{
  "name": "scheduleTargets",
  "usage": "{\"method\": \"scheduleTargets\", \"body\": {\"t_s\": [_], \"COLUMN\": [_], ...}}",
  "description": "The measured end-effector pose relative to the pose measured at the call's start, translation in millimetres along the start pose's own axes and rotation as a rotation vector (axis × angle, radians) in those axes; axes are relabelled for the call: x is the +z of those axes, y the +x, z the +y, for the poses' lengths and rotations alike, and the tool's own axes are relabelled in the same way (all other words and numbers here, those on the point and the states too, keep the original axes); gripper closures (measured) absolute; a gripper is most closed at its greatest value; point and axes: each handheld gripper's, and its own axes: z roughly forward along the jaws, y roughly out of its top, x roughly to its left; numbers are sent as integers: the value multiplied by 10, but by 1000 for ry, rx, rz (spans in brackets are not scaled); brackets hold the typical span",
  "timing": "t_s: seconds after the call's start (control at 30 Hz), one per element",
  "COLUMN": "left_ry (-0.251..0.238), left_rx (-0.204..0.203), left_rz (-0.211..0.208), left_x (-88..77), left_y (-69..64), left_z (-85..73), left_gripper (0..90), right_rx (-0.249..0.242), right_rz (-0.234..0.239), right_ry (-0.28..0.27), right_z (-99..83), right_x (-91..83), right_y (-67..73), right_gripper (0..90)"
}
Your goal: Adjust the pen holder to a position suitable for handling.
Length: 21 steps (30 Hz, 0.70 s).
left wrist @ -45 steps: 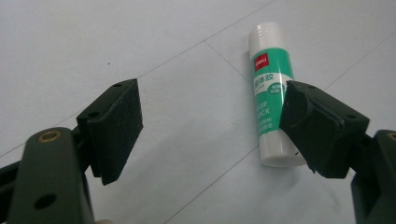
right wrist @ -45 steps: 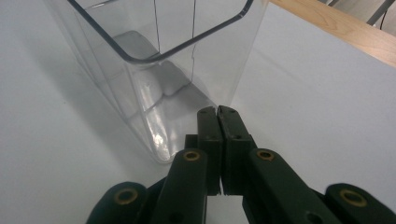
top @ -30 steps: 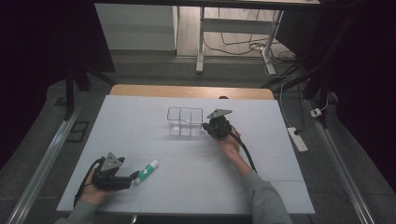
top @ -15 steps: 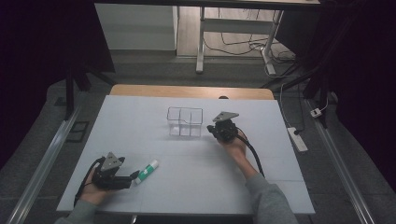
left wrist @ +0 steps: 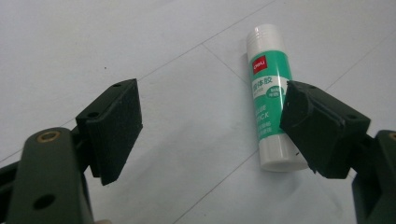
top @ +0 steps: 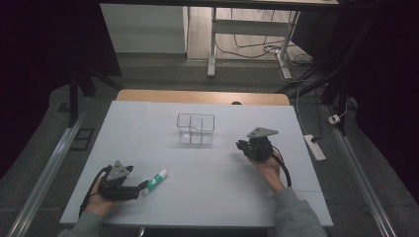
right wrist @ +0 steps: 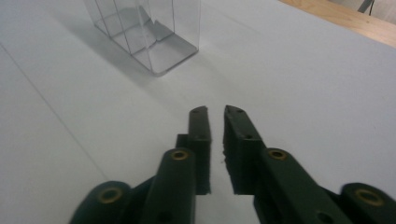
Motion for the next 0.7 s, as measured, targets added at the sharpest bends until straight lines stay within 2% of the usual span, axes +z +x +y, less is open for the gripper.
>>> {"method": "scheduleTargets", "body": {"t_s": [0.03, 0.1, 0.4, 0.5, 0.53, 0.6, 0.7], "left_ry": [0, -1, 2, 1, 0, -4, -6], "left_rx": [0, -1, -1, -3, -4, 0, 6], "left_rz": [0, -2, -5, -2, -2, -1, -2], "left_x": [0, -1, 5, 1, -1, -2, -2], "left_y": [0, 4, -3, -2, -4, -10, -19], "left_z": [0, -2, 2, -1, 0, 4, 10], "left_gripper": [206, 206, 206, 206, 206, 206, 206], "right_rx": [0, 13, 10, -6, -7, 10, 11], "right_rz": [0, 0, 9, 3, 4, 22, 37], "right_ry": [0, -9, -31, -31, -29, -33, -34], "right_z": [0, -72, -290, -376, -440, -518, -596], "right_x": [0, -111, -396, -512, -597, -678, -742], "right_y": [0, 5, 69, 79, 74, 67, 75], "right_gripper": [769, 682, 542, 504, 484, 467, 460]}}
